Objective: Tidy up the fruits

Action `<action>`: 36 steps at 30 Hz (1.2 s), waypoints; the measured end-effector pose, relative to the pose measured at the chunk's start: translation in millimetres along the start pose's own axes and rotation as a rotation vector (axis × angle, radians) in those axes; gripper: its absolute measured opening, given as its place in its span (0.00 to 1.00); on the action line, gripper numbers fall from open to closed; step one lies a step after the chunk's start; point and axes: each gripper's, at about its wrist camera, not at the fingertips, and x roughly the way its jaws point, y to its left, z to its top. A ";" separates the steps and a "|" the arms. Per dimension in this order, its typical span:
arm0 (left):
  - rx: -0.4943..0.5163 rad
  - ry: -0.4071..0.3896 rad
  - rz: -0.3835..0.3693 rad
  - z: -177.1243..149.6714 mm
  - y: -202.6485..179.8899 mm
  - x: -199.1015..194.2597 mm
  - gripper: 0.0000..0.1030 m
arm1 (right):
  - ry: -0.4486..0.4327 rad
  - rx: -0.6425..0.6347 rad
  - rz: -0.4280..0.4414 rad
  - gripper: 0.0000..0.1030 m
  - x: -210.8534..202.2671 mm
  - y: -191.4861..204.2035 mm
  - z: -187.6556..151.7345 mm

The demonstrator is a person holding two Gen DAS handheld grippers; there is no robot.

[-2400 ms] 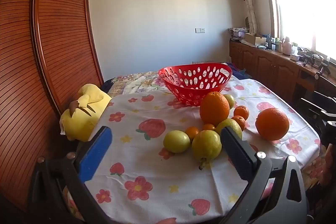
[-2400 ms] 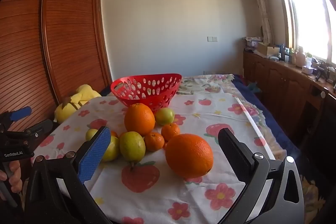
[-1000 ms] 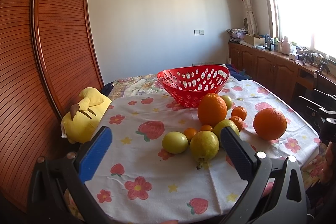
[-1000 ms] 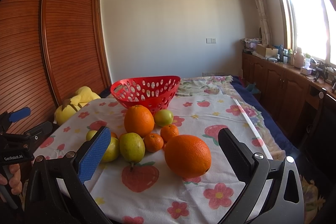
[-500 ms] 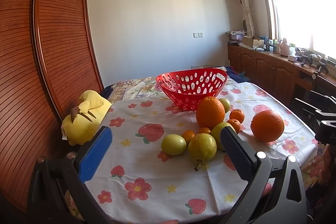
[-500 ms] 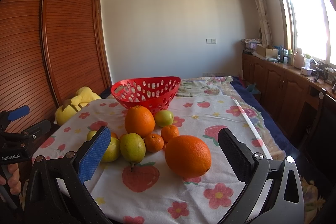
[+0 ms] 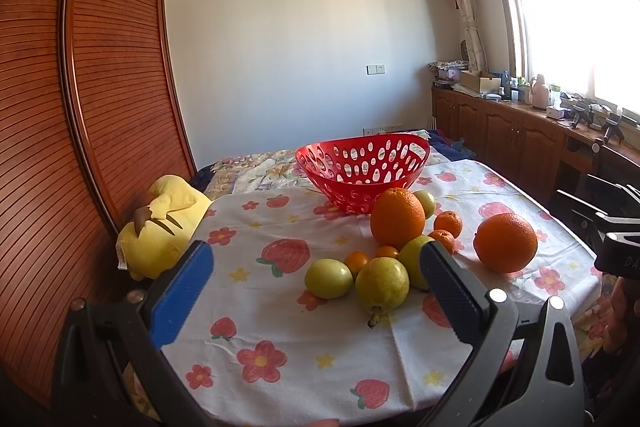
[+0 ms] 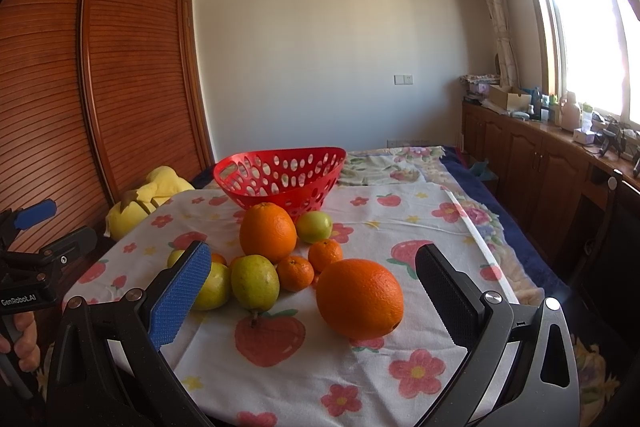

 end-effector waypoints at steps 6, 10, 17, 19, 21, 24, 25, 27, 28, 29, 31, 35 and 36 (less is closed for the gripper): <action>0.000 0.002 -0.001 0.6 -0.7 -0.9 1.00 | 0.000 0.000 0.001 1.00 -0.2 -0.2 -0.1; -0.001 0.003 -0.003 -0.3 -0.2 -0.1 1.00 | -0.002 0.001 0.000 1.00 -0.5 -1.4 -0.7; -0.003 0.018 -0.009 -3.8 0.2 4.5 1.00 | 0.003 0.000 -0.001 1.00 1.5 4.7 2.8; -0.004 0.027 -0.010 -6.6 2.2 8.2 1.00 | 0.007 0.001 -0.002 1.00 2.0 5.4 2.7; -0.009 0.038 -0.019 -10.0 3.6 13.0 1.00 | 0.014 0.004 0.000 1.00 4.7 4.2 0.8; -0.018 0.062 -0.035 -16.1 6.4 23.6 1.00 | 0.031 -0.007 -0.001 1.00 12.0 0.7 -3.1; -0.022 0.072 -0.040 -17.9 7.2 28.2 1.00 | 0.038 -0.008 -0.001 1.00 15.7 -1.3 -5.3; -0.033 0.096 -0.059 -22.7 8.5 38.8 1.00 | 0.059 -0.002 0.002 1.00 25.2 -6.7 -9.5; -0.034 0.109 -0.062 -25.4 8.5 44.8 1.00 | 0.070 0.005 0.004 1.00 30.8 -10.9 -12.9; -0.031 0.116 -0.061 -28.0 7.7 49.2 1.00 | 0.082 0.010 0.006 1.00 35.9 -14.3 -15.5; -0.017 0.136 -0.071 -34.1 5.6 60.8 1.00 | 0.096 0.016 0.007 1.00 43.5 -20.0 -20.1; -0.010 0.176 -0.093 -42.9 3.0 82.4 1.00 | 0.129 0.008 0.001 1.00 60.2 -30.2 -27.5; -0.008 0.180 -0.097 -43.8 2.2 84.9 1.00 | 0.136 0.008 0.000 1.00 64.1 -33.4 -28.8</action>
